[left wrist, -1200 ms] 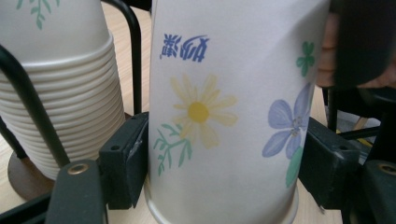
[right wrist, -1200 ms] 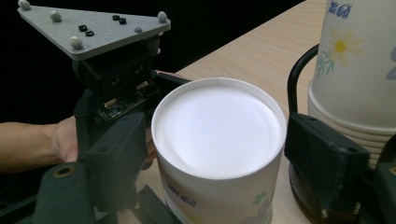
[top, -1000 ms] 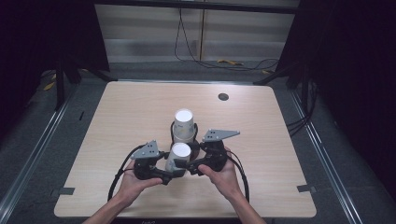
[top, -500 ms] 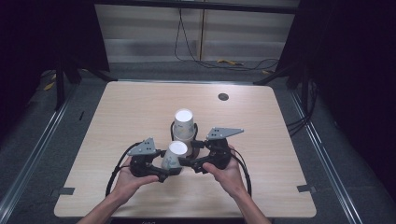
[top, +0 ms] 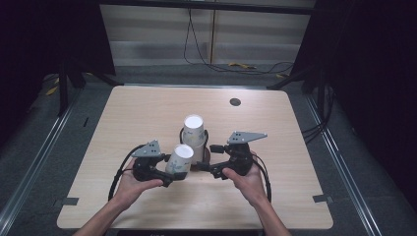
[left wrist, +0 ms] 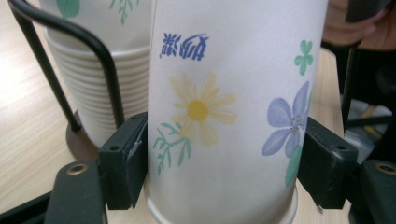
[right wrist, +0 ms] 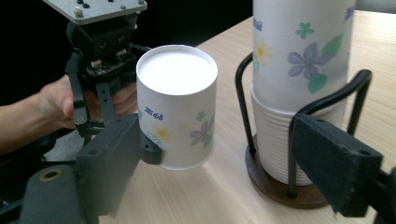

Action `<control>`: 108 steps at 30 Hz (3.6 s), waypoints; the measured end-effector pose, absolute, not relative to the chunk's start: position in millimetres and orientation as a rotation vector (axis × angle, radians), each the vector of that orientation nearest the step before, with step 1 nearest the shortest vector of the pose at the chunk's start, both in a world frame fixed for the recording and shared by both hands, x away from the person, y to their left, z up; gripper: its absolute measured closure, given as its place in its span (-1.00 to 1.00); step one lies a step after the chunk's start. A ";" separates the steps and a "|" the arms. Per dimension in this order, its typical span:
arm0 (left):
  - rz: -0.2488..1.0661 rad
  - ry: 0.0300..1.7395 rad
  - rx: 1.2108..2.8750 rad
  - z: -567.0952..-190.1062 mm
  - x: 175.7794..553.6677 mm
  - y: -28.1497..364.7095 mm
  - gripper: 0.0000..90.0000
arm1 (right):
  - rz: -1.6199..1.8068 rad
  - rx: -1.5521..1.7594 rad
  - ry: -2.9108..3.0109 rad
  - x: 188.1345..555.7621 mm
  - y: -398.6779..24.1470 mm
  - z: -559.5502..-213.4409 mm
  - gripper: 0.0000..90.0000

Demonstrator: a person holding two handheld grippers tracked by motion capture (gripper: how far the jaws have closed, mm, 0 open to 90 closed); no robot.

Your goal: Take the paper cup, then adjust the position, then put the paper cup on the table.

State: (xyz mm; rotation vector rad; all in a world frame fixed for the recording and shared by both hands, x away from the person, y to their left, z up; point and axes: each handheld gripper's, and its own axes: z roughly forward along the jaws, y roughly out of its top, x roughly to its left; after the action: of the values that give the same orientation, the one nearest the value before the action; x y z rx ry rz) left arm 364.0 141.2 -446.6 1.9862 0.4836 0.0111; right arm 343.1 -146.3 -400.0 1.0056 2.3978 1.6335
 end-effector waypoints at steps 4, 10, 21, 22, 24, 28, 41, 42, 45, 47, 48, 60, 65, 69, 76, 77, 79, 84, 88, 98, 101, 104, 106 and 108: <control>0.006 0.493 1.997 -445.4 366.5 144.3 -0.40 | 1.589 1.009 2.427 340.7 -146.9 -403.7 -0.66; -0.002 0.465 2.054 -443.5 367.9 140.2 -0.39 | 1.554 1.010 2.438 337.8 -150.9 -402.7 -0.61; -0.005 0.443 2.138 -445.6 368.8 138.2 -0.39 | 1.396 1.009 2.549 340.9 -147.7 -412.1 -0.63; -0.004 0.446 2.142 -445.9 369.2 138.3 -0.39 | 1.386 1.005 2.553 341.0 -147.6 -412.7 -0.63; -0.004 0.443 2.153 -446.6 369.9 138.3 -0.39 | 1.367 1.008 2.559 341.2 -147.3 -413.4 -0.63; -0.008 0.437 2.172 -447.9 369.1 136.2 -0.39 | 1.335 1.004 2.574 341.1 -145.6 -414.8 -0.62; 0.007 0.396 2.252 -453.8 371.7 133.3 -0.38 | 1.232 0.952 2.670 346.6 -141.8 -422.1 -0.38; 0.010 0.392 2.264 -453.8 371.5 132.8 -0.38 | 1.231 0.943 2.676 346.0 -141.3 -421.9 -0.38; 0.004 0.379 2.291 -454.3 370.9 130.3 -0.38 | 1.209 0.928 2.703 344.7 -139.5 -422.4 -0.38; 0.002 0.369 2.300 -454.5 369.9 128.8 -0.38 | 1.204 0.916 2.714 343.9 -137.6 -422.3 -0.37; 0.005 0.370 2.307 -454.0 369.1 128.4 -0.38 | 1.209 0.903 2.725 343.5 -136.4 -422.0 -0.36; 0.047 0.337 2.375 -446.3 366.2 126.7 -0.37 | 1.095 0.821 2.806 341.7 -121.9 -417.6 -0.61; 0.058 0.294 2.410 -441.3 368.8 121.9 -0.37 | 1.036 0.803 2.838 345.3 -115.6 -421.9 -0.54; 0.079 0.241 2.434 -438.2 364.4 115.2 -0.37 | 1.016 0.811 2.866 347.1 -116.0 -421.7 -0.47; 0.098 0.189 2.503 -436.3 360.4 100.1 -0.37 | 0.982 0.818 2.926 348.8 -119.1 -419.1 -0.47; 0.094 0.172 2.515 -436.4 360.1 97.5 -0.37 | 0.984 0.825 2.930 349.1 -119.8 -419.5 -0.48; 0.088 0.173 2.521 -438.0 358.8 95.0 -0.37 | 0.980 0.833 2.934 350.1 -120.7 -421.2 -0.50; 0.102 0.171 2.545 -443.3 356.8 93.1 -0.37 | 0.952 0.850 2.954 350.0 -121.0 -424.3 -0.55; 0.120 0.176 2.550 -443.6 356.5 93.6 -0.37 | 0.933 0.851 2.970 351.9 -119.1 -427.4 -0.61; 0.149 0.141 2.582 -446.6 352.6 89.1 -0.37 | 0.902 0.812 2.987 355.4 -111.5 -430.1 -0.62; 0.156 0.129 2.600 -449.0 350.8 86.6 -0.37 | 0.896 0.819 2.996 355.1 -109.6 -432.2 -0.59; 0.152 0.112 2.607 -451.3 349.0 84.4 -0.37 | 0.909 0.813 3.012 356.2 -109.2 -433.5 -0.55; 0.165 0.099 2.616 -453.0 347.6 82.1 -0.37 | 0.917 0.812 3.021 357.2 -108.6 -434.9 -0.53; 0.165 0.086 2.618 -454.6 346.4 78.3 -0.37 | 0.919 0.810 3.030 358.2 -107.8 -436.1 -0.47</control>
State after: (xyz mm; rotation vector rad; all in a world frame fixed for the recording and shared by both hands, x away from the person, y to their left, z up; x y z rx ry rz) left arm 346.4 78.3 -454.6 2.6182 0.0857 0.1650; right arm 358.2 -107.8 -436.1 0.8101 3.0296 0.9193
